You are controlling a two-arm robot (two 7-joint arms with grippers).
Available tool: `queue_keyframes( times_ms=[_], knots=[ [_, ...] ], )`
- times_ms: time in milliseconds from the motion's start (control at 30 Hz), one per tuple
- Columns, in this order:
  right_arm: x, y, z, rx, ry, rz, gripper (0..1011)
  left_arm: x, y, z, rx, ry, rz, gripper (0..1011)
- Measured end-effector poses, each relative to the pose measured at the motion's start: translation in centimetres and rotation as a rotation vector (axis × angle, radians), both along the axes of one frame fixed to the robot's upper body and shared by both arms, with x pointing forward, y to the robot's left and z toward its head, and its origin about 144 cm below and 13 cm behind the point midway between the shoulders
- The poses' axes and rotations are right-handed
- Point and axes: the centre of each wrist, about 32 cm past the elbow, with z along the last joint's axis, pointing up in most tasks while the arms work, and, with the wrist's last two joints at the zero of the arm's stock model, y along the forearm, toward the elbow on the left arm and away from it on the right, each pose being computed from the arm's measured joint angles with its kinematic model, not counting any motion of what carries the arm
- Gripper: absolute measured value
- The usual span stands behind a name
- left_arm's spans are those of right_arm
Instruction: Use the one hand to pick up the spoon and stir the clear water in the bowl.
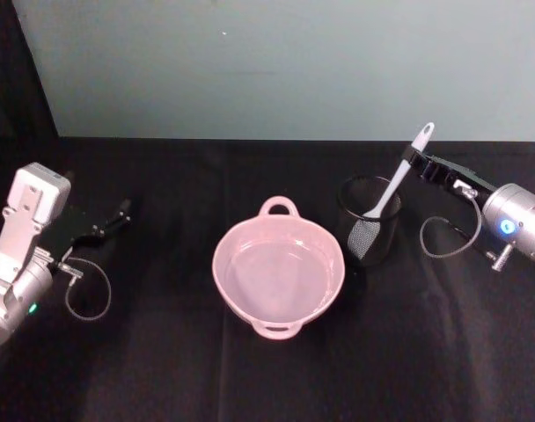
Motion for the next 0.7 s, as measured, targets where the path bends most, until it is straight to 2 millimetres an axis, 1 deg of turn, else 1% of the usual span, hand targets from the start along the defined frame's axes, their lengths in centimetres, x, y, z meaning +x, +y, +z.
queue_keyframes(
  times_ms=[200,367,500,533,633,700],
  knots=[
    [0.0,0.0,0.0,-0.002,-0.003,0.000,110,0.0,0.0,0.0,0.000,0.000,0.000,1011],
    [-0.6,0.0,0.8,-0.055,-0.089,0.011,110,0.0,0.0,0.0,0.000,0.000,0.000,1011],
    [-1.3,0.0,2.3,-0.097,-0.177,0.044,110,0.0,0.0,0.0,0.000,0.000,0.000,1011],
    [-1.5,-0.1,3.0,-0.114,-0.210,0.059,110,0.0,0.0,0.0,0.000,0.000,0.000,1011],
    [-2.0,-0.1,4.1,-0.147,-0.263,0.085,110,0.0,0.0,0.0,0.000,0.000,0.000,1011],
    [-2.5,-0.1,5.4,-0.194,-0.316,0.111,110,0.0,0.0,0.0,0.000,0.000,0.000,1011]
  ],
)
